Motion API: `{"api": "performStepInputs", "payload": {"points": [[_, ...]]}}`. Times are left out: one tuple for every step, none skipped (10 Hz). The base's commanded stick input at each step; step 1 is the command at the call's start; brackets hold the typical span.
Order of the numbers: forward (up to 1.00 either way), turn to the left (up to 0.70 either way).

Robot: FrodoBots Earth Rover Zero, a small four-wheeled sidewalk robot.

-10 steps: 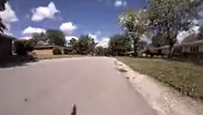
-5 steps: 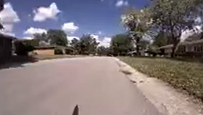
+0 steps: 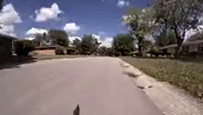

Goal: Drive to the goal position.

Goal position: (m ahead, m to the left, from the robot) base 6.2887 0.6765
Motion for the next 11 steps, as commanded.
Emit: {"api": "performStepInputs", "payload": {"points": [[0.85,0.0],[0.85,-0.13],[0.85,-0.29],[0.85,-0.34],[0.85,-0.34],[0.85,-0.09],[0.85,0.02],[0.85,0.02],[0.85,0.02],[0.85,0.02],[0.85,0.02]]}}
